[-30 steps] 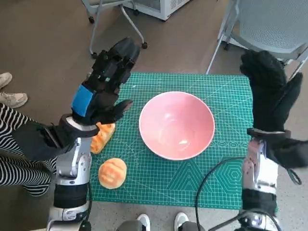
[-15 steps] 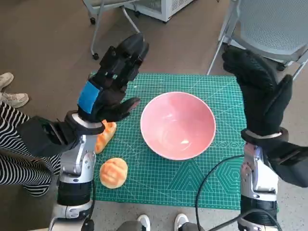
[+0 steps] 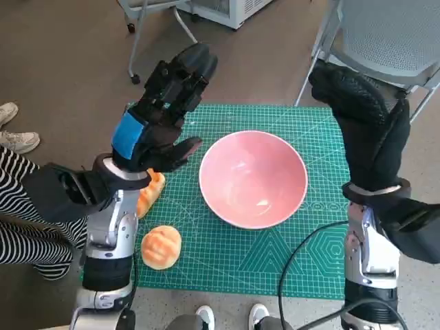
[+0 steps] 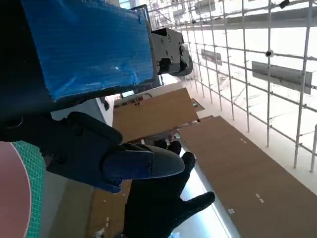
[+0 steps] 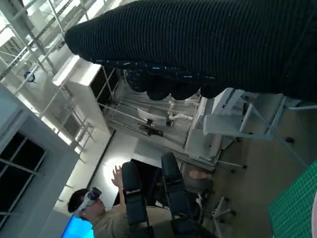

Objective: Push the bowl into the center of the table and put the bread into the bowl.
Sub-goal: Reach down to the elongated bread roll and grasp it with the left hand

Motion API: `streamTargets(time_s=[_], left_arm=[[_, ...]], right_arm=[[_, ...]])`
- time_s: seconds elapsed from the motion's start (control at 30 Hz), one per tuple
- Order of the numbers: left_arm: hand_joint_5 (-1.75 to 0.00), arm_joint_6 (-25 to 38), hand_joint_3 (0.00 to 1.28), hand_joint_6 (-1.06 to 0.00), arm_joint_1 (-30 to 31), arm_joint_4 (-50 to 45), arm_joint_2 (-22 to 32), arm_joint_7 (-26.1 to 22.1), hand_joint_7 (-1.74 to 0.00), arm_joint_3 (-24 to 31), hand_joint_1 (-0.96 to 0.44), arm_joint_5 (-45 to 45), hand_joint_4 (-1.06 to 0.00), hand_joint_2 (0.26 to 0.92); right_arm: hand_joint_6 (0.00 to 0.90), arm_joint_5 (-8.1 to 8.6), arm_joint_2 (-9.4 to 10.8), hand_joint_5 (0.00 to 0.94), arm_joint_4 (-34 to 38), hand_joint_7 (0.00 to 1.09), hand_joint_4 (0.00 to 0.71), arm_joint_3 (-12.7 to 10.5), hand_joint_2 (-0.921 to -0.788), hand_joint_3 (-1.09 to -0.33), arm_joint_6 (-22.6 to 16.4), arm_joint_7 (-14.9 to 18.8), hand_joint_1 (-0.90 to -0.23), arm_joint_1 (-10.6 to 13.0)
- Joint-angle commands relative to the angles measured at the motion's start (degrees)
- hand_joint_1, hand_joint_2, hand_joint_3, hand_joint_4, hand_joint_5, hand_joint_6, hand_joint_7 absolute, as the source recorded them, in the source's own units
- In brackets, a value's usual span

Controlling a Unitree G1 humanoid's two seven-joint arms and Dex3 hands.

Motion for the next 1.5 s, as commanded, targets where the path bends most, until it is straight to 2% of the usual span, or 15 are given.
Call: streamTargets(time_s=[0.03,0.3,0.43,0.57,0.63,0.73,0.8,0.97,1.27,1.5], left_arm=[[0.0,-0.4,0.36,0.0,-0.8,-0.2,0.8,-0.5,-0.46,0.4,-0.61,-0.4,-0.01,0.921],[0.0,-0.5,0.35,0.0,-0.3,-0.6,2.1,-0.8,-0.46,1.0,-0.63,-0.2,-0.01,0.921],[0.0,0.2,0.33,0.0,-0.4,-1.1,5.1,-1.5,-0.44,2.6,-0.63,-0.4,-0.01,0.921],[-0.01,-0.5,0.3,0.0,-0.3,-1.3,11.3,-1.8,-0.45,3.7,-0.62,4.5,-0.02,0.921],[-0.01,-0.3,0.28,0.0,0.0,-2.4,16.1,-1.4,-0.46,3.7,-0.62,9.7,-0.03,0.921],[-0.01,4.7,0.19,-0.01,0.4,-6.0,25.1,-2.8,-0.46,3.8,-0.6,16.2,-0.05,0.92],[-0.01,7.5,0.1,-0.04,0.8,-7.6,29.2,-3.9,-0.44,3.8,-0.57,18.6,-0.06,0.913],[0.0,12.3,0.02,-0.14,2.2,-10.1,36.3,-5.7,-0.32,4.0,-0.47,23.1,-0.08,0.871],[-0.01,20.2,0.0,-0.26,7.4,-15.9,39.6,-5.5,-0.19,3.7,-0.4,25.4,-0.13,0.838],[-0.01,27.7,0.01,-0.31,11.1,-21.1,39.4,-5.0,-0.12,2.5,-0.42,27.4,-0.16,0.851]], right_arm=[[0.105,-1.29,0.0,0.019,0.6,0.56,0.212,0.6,-0.921,-0.605,0.7,-0.5,-0.687,-0.2],[0.076,-2.32,0.1,0.014,0.4,0.59,0.213,1.4,-0.921,-0.646,0.5,-0.7,-0.682,-0.2],[0.064,-2.5,0.1,0.011,0.8,0.61,0.214,1.4,-0.921,-0.658,0.3,-0.5,-0.681,-0.1],[0.063,-2.1,0.1,0.011,0.7,0.62,0.216,1.2,-0.921,-0.661,0.5,-0.1,-0.68,0.4],[0.064,-1.85,0.1,0.011,0.6,0.63,0.218,1.1,-0.921,-0.66,0.5,0.0,-0.681,0.6],[0.07,-1.08,-0.1,0.011,0.8,0.63,0.22,0.7,-0.921,-0.657,0.6,0.4,-0.684,0.8],[0.074,-0.76,-0.1,0.011,0.9,0.64,0.221,0.6,-0.921,-0.655,0.6,0.5,-0.685,0.8],[0.072,-0.75,-0.1,0.011,0.2,0.63,0.222,0.3,-0.921,-0.652,1.0,0.2,-0.687,1.1],[0.071,-0.9,0.3,0.009,0.2,0.63,0.221,0.0,-0.921,-0.65,1.4,-0.4,-0.682,0.9],[0.072,-0.64,0.7,0.006,1.0,0.62,0.219,0.0,-0.921,-0.651,1.2,-0.2,-0.677,0.6]])
